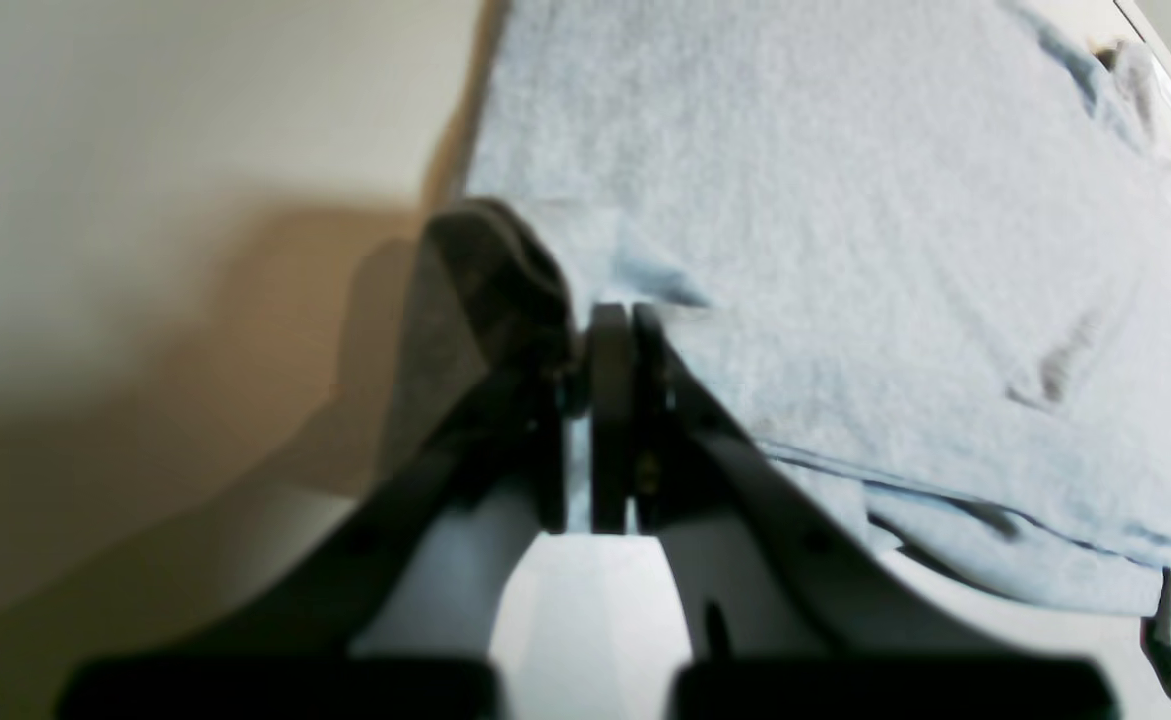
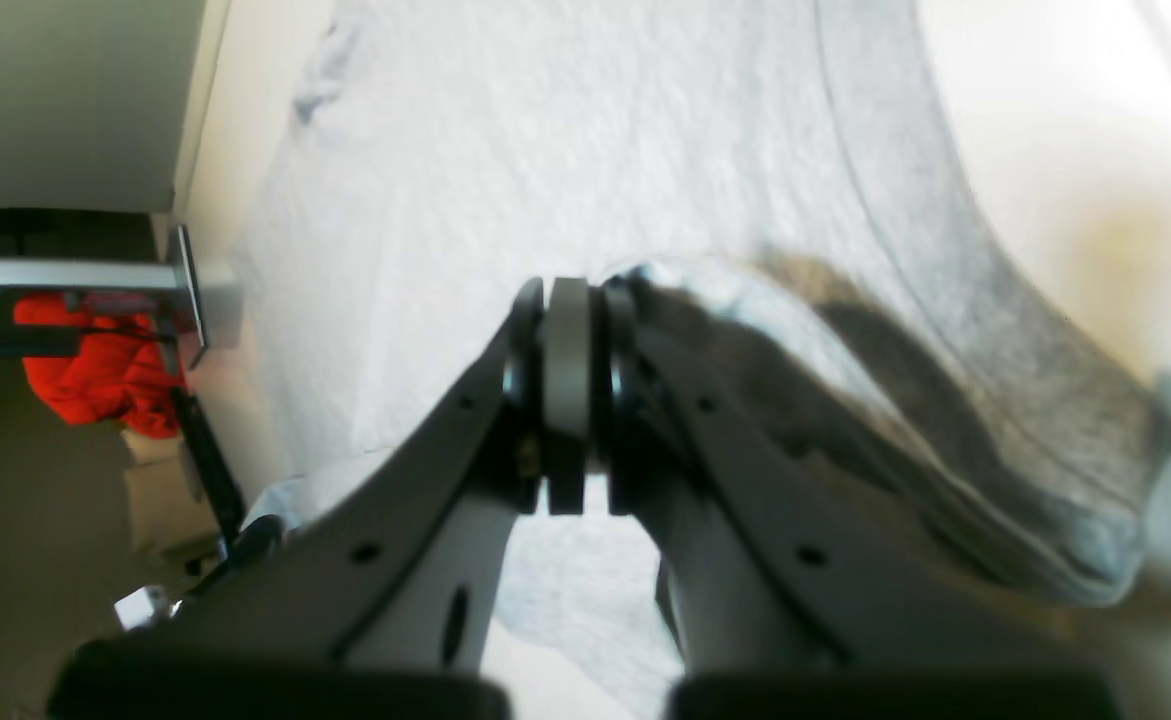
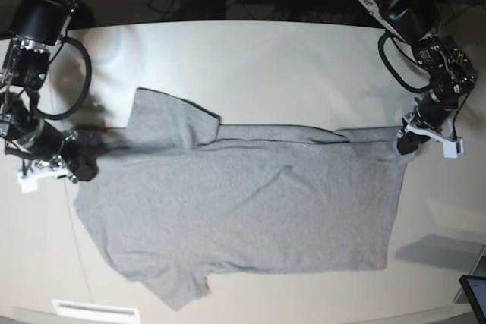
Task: Fold the T-shirt properly
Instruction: 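Lift the shoulder edge with both grippers and fold it over the body, then release the folded edge and raise both grippers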
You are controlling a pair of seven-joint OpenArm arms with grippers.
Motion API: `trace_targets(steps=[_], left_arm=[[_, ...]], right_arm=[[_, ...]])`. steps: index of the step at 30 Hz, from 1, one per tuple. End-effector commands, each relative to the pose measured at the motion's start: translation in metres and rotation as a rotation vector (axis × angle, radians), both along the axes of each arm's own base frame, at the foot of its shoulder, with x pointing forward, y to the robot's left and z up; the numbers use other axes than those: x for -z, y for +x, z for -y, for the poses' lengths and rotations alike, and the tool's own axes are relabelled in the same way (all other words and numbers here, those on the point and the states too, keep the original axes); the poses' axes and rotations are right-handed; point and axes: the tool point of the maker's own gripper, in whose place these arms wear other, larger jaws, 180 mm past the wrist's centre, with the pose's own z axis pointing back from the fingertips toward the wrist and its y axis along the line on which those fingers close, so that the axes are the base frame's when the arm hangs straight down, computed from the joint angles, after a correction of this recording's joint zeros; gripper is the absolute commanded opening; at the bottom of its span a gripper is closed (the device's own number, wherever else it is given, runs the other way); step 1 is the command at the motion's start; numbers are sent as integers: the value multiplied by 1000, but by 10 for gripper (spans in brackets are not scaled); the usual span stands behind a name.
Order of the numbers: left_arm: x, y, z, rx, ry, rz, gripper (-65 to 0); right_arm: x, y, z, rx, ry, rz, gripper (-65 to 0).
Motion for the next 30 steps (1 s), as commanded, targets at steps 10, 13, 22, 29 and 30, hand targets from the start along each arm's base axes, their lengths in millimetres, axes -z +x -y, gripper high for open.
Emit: trace_targets(steps=[10, 13, 22, 29, 30], left_arm=[[-22, 7, -14, -7, 38, 62, -650], [-20, 5, -15, -7, 39, 56, -650], [-24, 3, -21, -10, 54, 58, -370], [-50, -11, -58, -117, 95, 115, -338], [-54, -13, -59, -110, 111, 112, -338]], right_arm=[[-12, 9, 10, 22, -7, 41, -548], [-13, 9, 13, 24, -13, 42, -400], [-14, 9, 32, 77, -66, 71, -325], [-39, -7, 27, 38, -136, 141, -373], [-35, -13, 25, 28, -129, 126, -382]])
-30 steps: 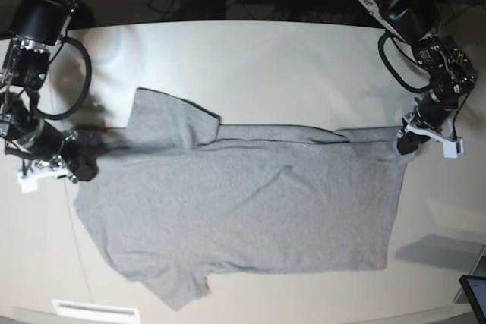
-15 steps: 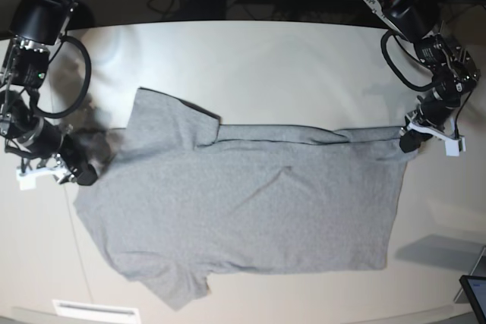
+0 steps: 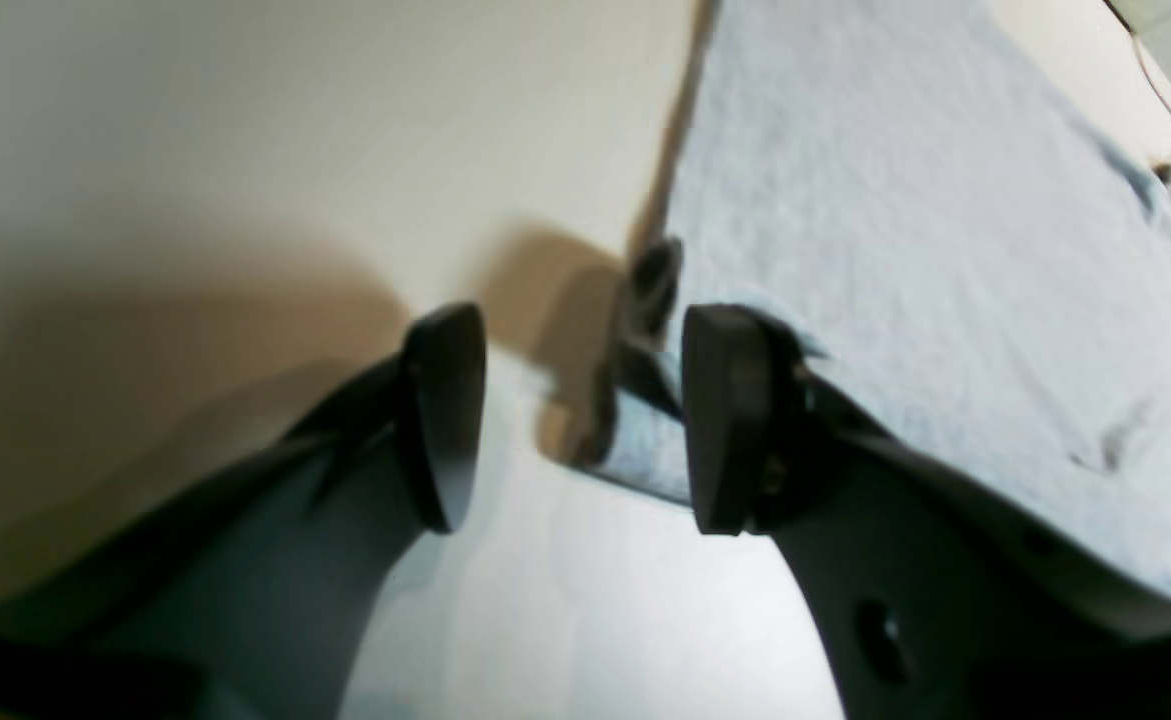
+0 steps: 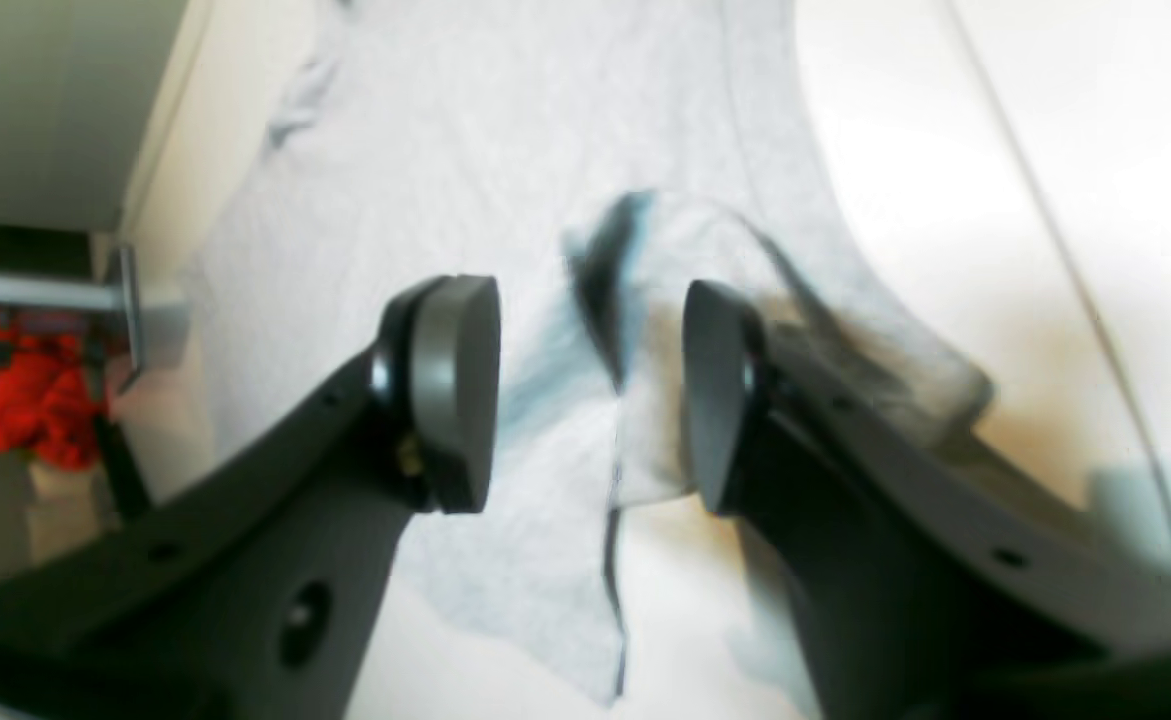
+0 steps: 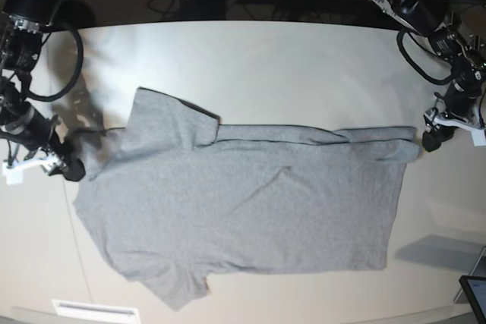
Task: Fold the T-shirt properly
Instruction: 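Release the folded edge and raise both grippers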
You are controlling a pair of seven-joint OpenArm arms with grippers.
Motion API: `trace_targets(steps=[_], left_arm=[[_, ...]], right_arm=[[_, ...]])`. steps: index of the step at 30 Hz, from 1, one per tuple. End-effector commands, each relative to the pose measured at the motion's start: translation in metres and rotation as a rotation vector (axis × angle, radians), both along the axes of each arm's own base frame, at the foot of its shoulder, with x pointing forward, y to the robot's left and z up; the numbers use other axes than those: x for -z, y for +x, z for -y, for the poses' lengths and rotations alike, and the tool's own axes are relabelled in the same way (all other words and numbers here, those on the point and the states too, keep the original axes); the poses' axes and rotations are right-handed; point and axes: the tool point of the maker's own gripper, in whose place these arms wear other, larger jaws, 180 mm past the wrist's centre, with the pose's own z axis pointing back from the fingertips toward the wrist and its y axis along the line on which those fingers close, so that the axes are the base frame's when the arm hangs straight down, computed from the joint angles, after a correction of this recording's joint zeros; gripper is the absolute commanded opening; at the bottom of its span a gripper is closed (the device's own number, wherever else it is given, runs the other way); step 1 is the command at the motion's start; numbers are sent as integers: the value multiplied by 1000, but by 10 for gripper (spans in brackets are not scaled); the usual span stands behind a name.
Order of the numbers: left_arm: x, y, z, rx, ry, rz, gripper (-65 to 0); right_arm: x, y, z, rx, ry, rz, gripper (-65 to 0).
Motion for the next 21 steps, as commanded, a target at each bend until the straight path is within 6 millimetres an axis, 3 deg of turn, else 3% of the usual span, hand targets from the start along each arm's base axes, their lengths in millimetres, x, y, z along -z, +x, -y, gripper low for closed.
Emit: trace_targets(steps=[1, 11, 17, 21], left_arm=[[-24, 6, -6, 13, 46, 54, -338], [-47, -50, 19, 83, 283, -12, -339], [-34, -73, 21, 100, 296, -79, -339], [-30, -81, 20, 101, 294, -96, -339]], right_arm=[[-7, -2, 2, -11, 6, 15, -389], [60, -82, -48, -18, 202, -183, -392], [72, -100, -56, -20, 226, -229, -392], [77, -110, -75, -47, 280, -267, -392]])
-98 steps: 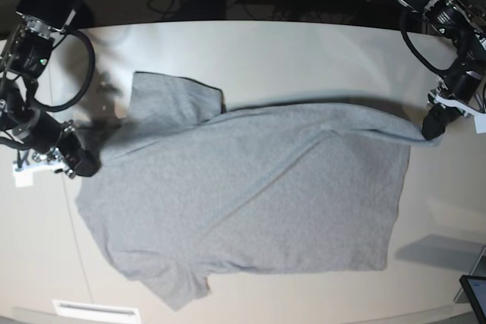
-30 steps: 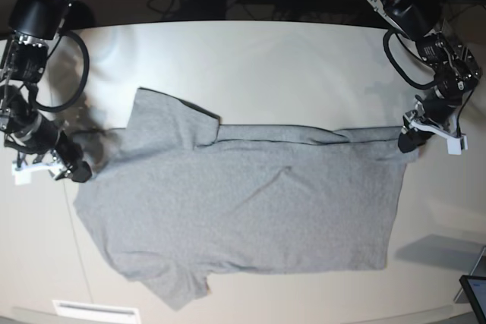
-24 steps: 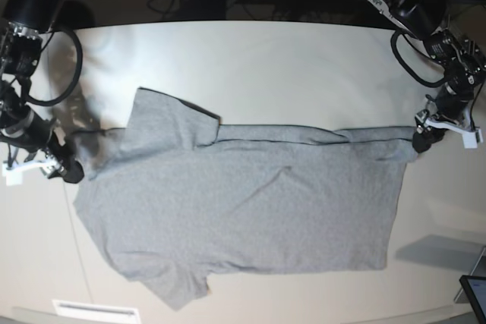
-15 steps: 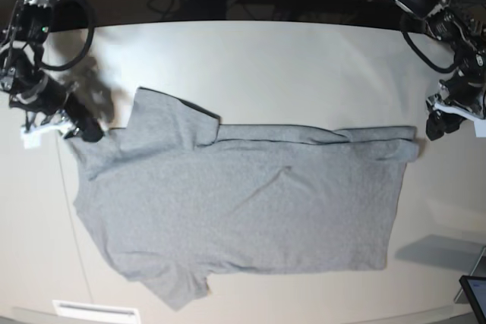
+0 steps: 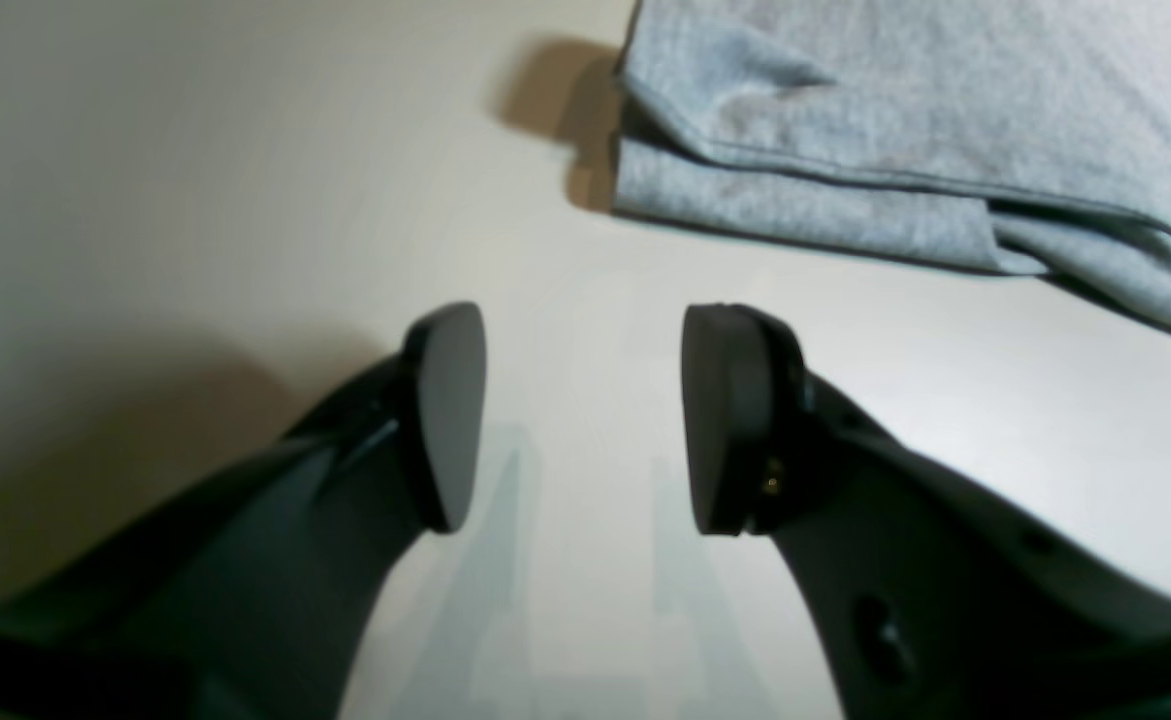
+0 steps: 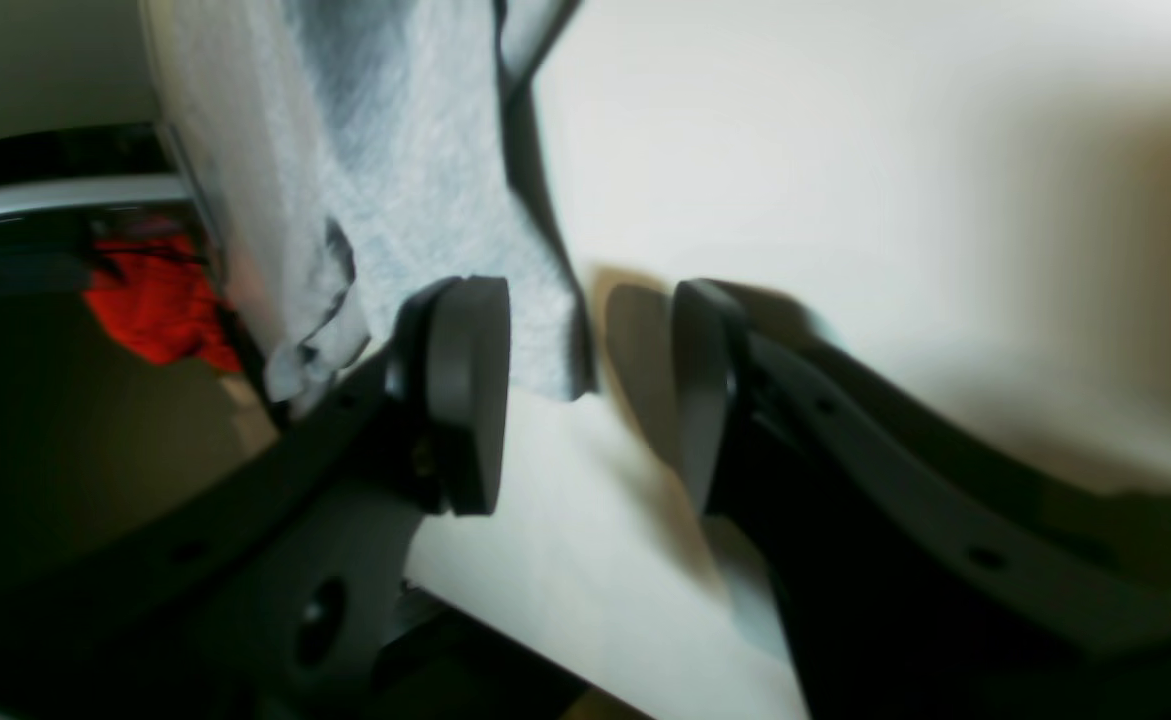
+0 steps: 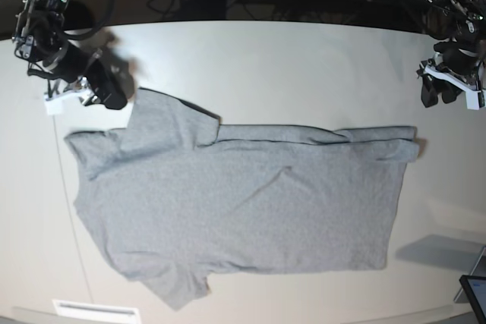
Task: Fold the T-shirt properly
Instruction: 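Release the folded edge and raise both grippers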
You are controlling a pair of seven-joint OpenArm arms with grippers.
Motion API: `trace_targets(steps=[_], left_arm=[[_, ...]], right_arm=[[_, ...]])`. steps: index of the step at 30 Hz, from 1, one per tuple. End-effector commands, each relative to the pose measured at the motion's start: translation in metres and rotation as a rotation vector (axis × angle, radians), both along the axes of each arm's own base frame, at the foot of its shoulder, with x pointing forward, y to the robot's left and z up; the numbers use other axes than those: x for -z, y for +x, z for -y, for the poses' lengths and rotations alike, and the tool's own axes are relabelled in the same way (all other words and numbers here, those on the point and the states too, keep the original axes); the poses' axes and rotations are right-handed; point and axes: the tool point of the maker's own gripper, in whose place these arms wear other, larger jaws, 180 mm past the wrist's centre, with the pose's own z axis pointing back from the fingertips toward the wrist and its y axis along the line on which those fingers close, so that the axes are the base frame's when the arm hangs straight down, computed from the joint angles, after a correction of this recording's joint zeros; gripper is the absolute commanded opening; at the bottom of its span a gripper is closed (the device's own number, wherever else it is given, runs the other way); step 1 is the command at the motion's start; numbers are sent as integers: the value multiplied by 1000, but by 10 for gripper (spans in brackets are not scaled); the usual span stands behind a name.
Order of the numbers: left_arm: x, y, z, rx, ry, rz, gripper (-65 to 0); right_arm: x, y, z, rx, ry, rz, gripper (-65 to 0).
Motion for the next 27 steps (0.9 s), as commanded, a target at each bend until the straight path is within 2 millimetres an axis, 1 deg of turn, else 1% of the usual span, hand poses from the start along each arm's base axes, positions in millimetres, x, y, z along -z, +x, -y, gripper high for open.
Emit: trace_targets(steps=[1, 4, 7, 10, 19, 23, 24, 25, 27], left_arm=[[-16, 6, -4, 12, 27, 51, -339], [-16, 5, -3, 16, 29, 49, -339], [-16, 5, -3, 16, 28, 47, -339], [-16, 5, -3, 16, 28, 47, -339], [-16, 4, -3, 14, 29, 46, -339], [-16, 4, -4, 13, 29, 46, -339], [-16, 4, -4, 13, 29, 46, -339], [-16, 4, -4, 13, 29, 46, -339], [-15, 4, -4, 12, 27, 46, -339]], right_arm=[[0, -3, -5, -24, -3, -13, -392], [1, -6, -20, -36, 41, -25, -393], [0, -6, -25, -42, 57, -24, -395], [0, -4, -25, -41, 56, -21, -396], [-9, 10, -26, -44, 58, 16, -398], [-10, 12, -27, -45, 60, 21, -399], [-10, 12, -27, -45, 60, 21, -403], [-10, 12, -27, -45, 60, 21, -425], [-10, 12, -27, -46, 59, 22, -490]])
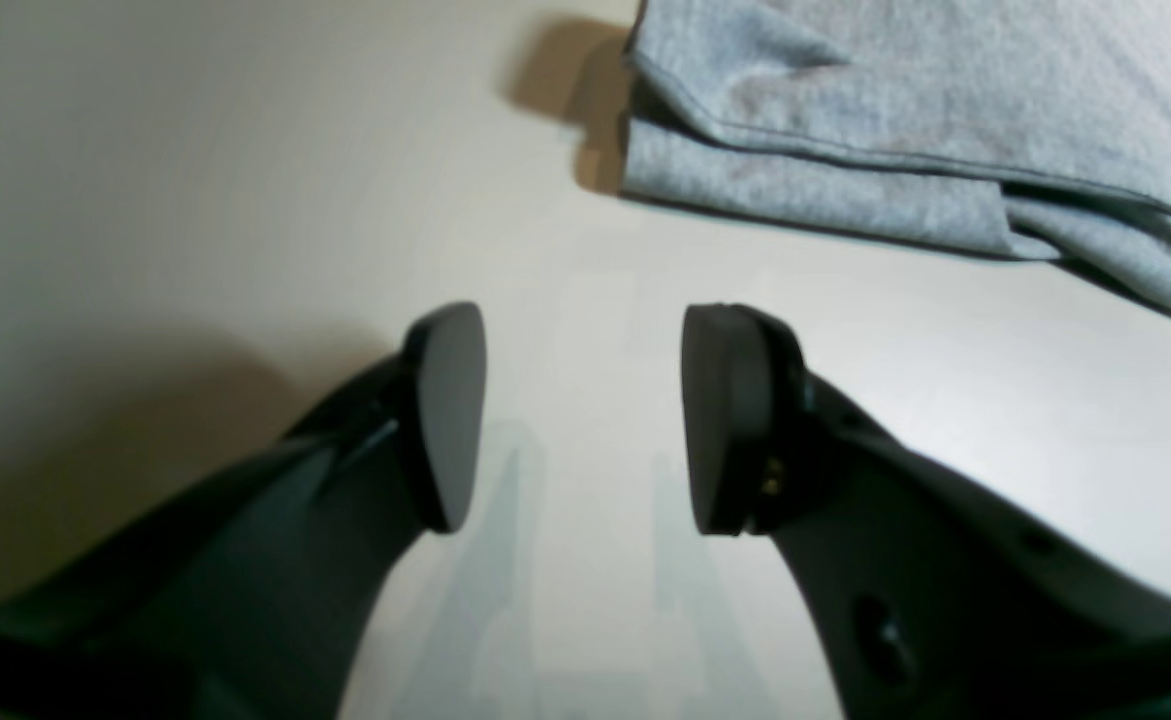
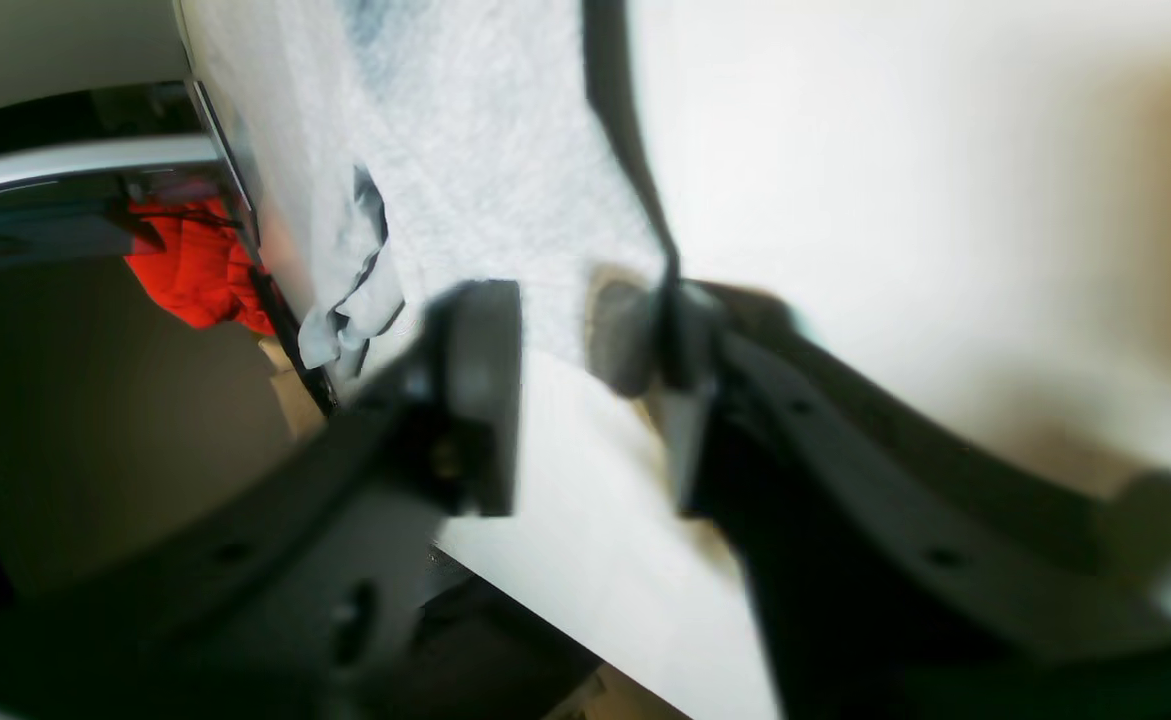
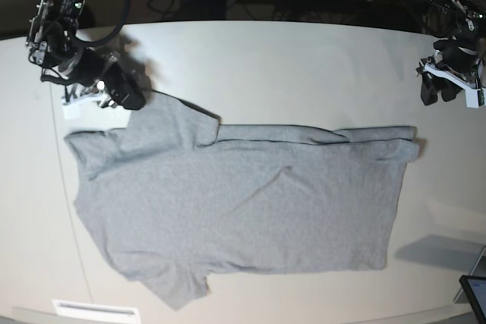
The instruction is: Fold the T-shirt properly
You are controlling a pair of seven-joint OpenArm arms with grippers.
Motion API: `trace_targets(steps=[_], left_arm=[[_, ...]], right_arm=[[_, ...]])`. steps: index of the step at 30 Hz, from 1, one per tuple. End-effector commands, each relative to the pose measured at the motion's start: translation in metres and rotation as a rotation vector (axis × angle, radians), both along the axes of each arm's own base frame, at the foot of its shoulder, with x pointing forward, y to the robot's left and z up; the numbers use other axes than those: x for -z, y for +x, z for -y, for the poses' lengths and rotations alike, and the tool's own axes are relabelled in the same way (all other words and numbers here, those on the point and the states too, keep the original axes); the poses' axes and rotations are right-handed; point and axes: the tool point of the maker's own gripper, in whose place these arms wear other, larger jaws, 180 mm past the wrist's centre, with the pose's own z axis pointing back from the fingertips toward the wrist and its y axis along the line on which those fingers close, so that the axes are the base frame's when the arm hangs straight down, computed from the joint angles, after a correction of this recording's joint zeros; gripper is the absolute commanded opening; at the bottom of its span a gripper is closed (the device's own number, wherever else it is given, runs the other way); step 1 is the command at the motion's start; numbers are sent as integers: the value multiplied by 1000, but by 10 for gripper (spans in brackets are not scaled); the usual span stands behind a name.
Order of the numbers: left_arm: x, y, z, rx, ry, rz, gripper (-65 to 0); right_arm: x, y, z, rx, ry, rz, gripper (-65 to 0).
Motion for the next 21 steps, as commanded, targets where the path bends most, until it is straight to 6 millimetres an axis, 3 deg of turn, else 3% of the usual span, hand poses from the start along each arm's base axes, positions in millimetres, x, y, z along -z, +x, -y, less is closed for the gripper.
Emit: trace_targets(steps=[1, 3, 10, 18, 21], left_arm=[[-16, 7, -4, 12, 25, 52, -339], [-16, 7, -4, 12, 24, 52, -339], [-16, 8, -3, 12, 21, 53, -339], [-15, 7, -4, 11, 22, 51, -339], [-15, 7, -4, 11, 22, 51, -339]], right_arm=[[-5, 5, 1, -3, -1, 22, -530], [-7, 7, 1, -4, 0, 27, -598], [-7, 7, 1, -5, 4, 28, -650], [-17, 14, -2, -45, 9, 45, -650], [-40, 22, -9, -100, 0, 106, -650]])
